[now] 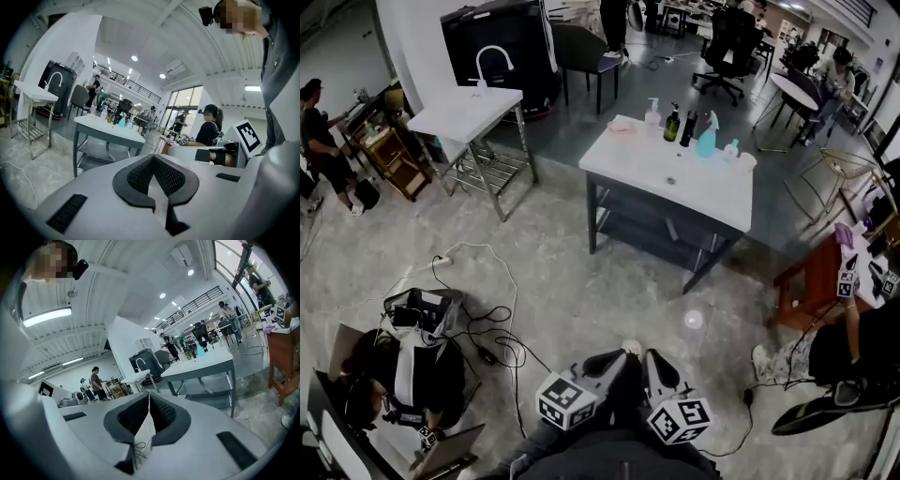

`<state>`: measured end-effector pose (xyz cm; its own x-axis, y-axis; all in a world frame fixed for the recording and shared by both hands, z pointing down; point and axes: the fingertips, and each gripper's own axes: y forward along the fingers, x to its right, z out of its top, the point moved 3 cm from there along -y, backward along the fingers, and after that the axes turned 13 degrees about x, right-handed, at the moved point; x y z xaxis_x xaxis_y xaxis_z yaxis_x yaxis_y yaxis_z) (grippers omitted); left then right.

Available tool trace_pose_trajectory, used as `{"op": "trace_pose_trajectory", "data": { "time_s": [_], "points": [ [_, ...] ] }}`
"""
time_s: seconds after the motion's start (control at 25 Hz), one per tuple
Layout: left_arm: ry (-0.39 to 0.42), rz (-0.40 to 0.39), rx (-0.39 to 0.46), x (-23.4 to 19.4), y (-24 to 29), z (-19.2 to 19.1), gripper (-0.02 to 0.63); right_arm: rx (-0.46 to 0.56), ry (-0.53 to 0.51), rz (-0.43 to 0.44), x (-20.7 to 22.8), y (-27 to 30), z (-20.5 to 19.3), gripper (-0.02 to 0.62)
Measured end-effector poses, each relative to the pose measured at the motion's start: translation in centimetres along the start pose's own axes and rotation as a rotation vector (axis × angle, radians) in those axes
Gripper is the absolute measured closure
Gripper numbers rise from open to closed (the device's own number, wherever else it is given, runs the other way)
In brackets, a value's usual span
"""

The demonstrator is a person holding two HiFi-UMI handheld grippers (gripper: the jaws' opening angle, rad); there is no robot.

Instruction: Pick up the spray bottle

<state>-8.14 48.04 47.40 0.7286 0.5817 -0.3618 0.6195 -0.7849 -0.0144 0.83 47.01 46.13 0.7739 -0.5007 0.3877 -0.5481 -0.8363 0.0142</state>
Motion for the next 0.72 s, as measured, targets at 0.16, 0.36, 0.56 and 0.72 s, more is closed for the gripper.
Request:
{"op": "trace_pose_trajectory", "data": {
  "time_s": [0.16,0.36,0.56,0.72],
  "points": [
    [0.008,0.007,-0.009,-2.0,3.0,0.4,0.600,0.002,0.012,-0.008,2.4,2.4,0.5,0.583],
    [0.018,0.001,-0.007,-4.3,7.9,1.1,0.600,0.024,0.014,-0.013,6.2,6.3,1.9,0.583],
    [0.022,-0.026,0.010,-6.4,13.9,2.6,0.600,0.049,-0.004,-0.002,10.5,11.0,4.5,0.583],
    [0.044,-0.032,0.028,-8.3,18.3,4.3,0.600,0.054,-0.013,0.014,13.0,14.4,6.2,0.583]
  ]
}}
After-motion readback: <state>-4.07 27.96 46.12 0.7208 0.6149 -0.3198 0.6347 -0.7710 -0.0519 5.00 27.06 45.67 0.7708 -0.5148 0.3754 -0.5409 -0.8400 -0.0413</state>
